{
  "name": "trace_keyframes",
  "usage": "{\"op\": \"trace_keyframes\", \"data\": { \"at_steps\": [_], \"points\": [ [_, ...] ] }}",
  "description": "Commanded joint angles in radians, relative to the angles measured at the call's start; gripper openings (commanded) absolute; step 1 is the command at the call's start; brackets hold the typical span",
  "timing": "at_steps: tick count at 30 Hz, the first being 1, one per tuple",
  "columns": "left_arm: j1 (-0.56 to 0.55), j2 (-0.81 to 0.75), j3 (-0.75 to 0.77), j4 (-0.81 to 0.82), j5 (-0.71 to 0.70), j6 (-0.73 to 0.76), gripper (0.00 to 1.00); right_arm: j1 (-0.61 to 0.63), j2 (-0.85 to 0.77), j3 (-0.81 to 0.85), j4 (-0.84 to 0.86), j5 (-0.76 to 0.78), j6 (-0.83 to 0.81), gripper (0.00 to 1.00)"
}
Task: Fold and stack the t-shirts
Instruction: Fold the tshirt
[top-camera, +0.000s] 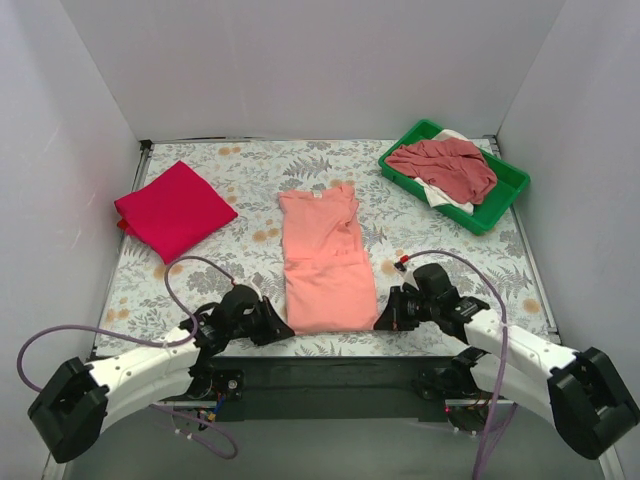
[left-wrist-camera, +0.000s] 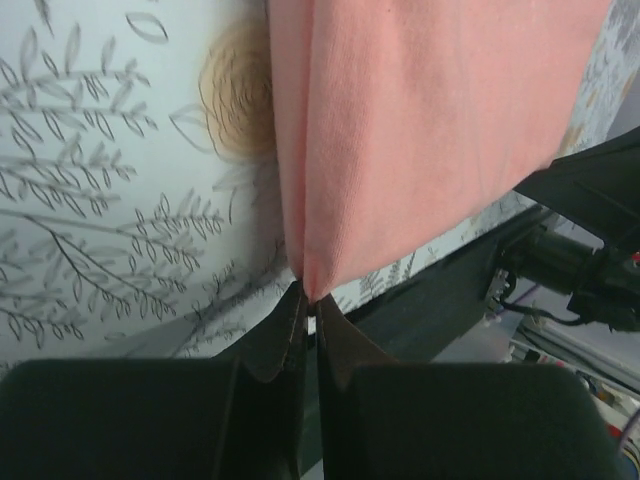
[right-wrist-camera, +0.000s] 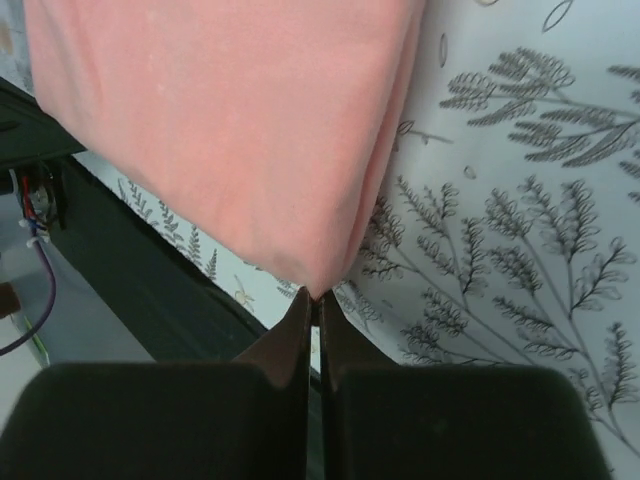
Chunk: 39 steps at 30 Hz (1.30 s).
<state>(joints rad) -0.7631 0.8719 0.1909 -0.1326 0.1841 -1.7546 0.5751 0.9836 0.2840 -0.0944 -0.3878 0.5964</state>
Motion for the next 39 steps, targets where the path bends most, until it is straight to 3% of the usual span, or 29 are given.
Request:
{"op": "trace_keyframes", "data": {
  "at_steps": [1,6,13,21,22,26,32,39],
  "points": [
    [-0.067,-0.118,-0.024,-0.151,0.003,-0.103,0.0,0.052,-0.133,-0.026,-0.119,0.023,0.089,0.01],
    [-0.104,-0.247,-0.027,-0.226,0.038,-0.141,0.0,0.131,-0.327,-0.065,-0.205,0.044,0.19,0.01],
    [-0.108,-0.241,0.085,-0.298,-0.003,-0.105,0.0,0.152,-0.39,0.015,-0.211,0.112,0.198,0.01],
    [-0.108,-0.123,0.274,-0.34,-0.165,-0.062,0.0,0.152,-0.264,0.217,-0.225,0.24,0.088,0.01],
    [-0.107,-0.084,0.325,-0.352,-0.261,-0.059,0.0,0.151,-0.243,0.268,-0.223,0.303,0.066,0.01],
    [-0.107,-0.042,0.395,-0.363,-0.362,-0.051,0.0,0.135,-0.211,0.36,-0.234,0.383,0.043,0.01],
    [-0.102,0.051,0.557,-0.43,-0.509,-0.039,0.0,0.036,-0.08,0.486,-0.234,0.331,-0.046,0.01],
    [-0.047,0.144,0.673,-0.415,-0.584,0.006,0.0,-0.09,0.07,0.621,-0.214,0.207,-0.122,0.01]
  ]
}}
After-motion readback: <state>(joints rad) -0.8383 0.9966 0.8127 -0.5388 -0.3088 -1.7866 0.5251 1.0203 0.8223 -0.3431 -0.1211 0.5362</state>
